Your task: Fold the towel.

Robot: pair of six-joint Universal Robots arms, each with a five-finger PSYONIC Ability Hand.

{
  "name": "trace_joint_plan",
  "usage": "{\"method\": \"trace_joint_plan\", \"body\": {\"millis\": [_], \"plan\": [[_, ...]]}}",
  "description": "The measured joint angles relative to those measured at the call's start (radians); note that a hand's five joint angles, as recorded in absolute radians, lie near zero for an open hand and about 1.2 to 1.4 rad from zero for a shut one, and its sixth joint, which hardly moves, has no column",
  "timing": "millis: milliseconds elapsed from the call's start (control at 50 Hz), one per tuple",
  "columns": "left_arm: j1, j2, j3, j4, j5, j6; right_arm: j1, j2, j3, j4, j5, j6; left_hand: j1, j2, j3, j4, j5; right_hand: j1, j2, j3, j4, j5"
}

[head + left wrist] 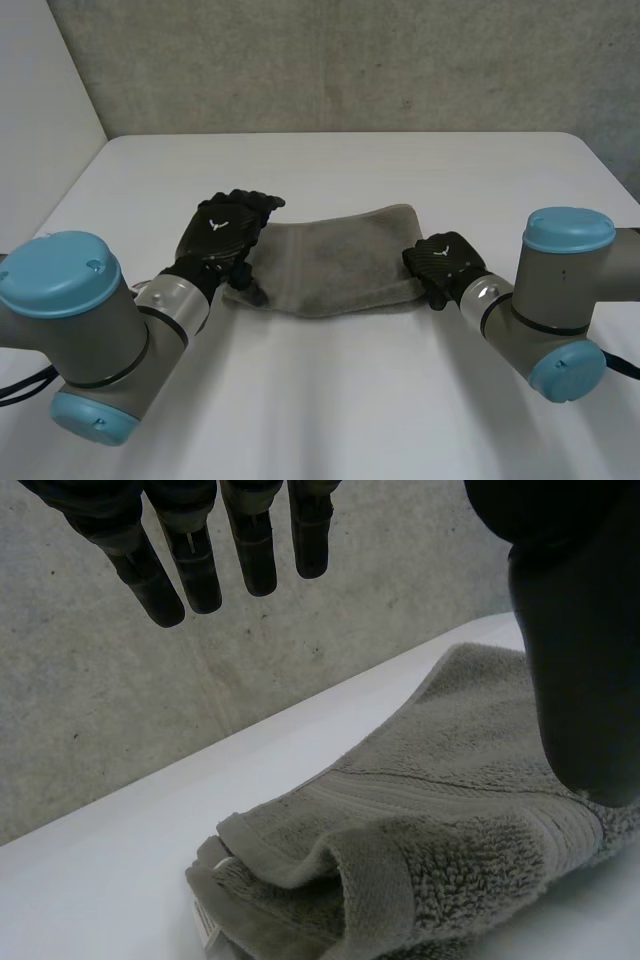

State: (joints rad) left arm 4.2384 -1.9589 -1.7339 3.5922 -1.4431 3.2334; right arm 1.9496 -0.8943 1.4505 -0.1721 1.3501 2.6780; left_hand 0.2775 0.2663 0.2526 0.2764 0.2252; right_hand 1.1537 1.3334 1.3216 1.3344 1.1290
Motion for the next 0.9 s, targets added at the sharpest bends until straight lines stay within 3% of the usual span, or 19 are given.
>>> {"method": "trace_joint_plan", "body": {"millis": [240, 440, 600, 720, 900], "plan": [[0.026, 0.064, -0.024, -0.001, -0.005, -0.004, -0.037, -0.192, 0.089, 0.026, -0.014, 0.034, 0.000, 0.000, 0.000, 0.000, 0.000, -0.003, 0.000, 0.006, 0.001, 0.009], [0.042, 0.140, -0.040, -0.002, -0.005, -0.012, -0.180, -0.360, 0.340, 0.029, -0.121, 0.008, 0.000, 0.000, 0.000, 0.000, 0.000, -0.003, 0.000, 0.006, 0.001, 0.010], [0.043, 0.157, -0.035, -0.001, -0.005, -0.013, -0.314, -0.432, 0.323, 0.056, -0.207, -0.064, 0.000, 0.000, 0.000, 0.000, 0.000, -0.003, 0.000, 0.007, 0.001, 0.015], [0.042, 0.156, -0.018, -0.001, -0.006, -0.014, -0.204, -0.428, 0.161, 0.117, -0.246, -0.017, 0.000, 0.000, 0.000, 0.000, 0.000, -0.003, 0.000, 0.010, 0.001, 0.015], [0.033, 0.153, -0.004, -0.001, -0.008, -0.015, 0.144, -0.244, -0.080, 0.173, -0.249, 0.113, 0.000, 0.000, 0.000, 0.000, -0.001, -0.003, 0.000, 0.010, 0.001, 0.024]]}}
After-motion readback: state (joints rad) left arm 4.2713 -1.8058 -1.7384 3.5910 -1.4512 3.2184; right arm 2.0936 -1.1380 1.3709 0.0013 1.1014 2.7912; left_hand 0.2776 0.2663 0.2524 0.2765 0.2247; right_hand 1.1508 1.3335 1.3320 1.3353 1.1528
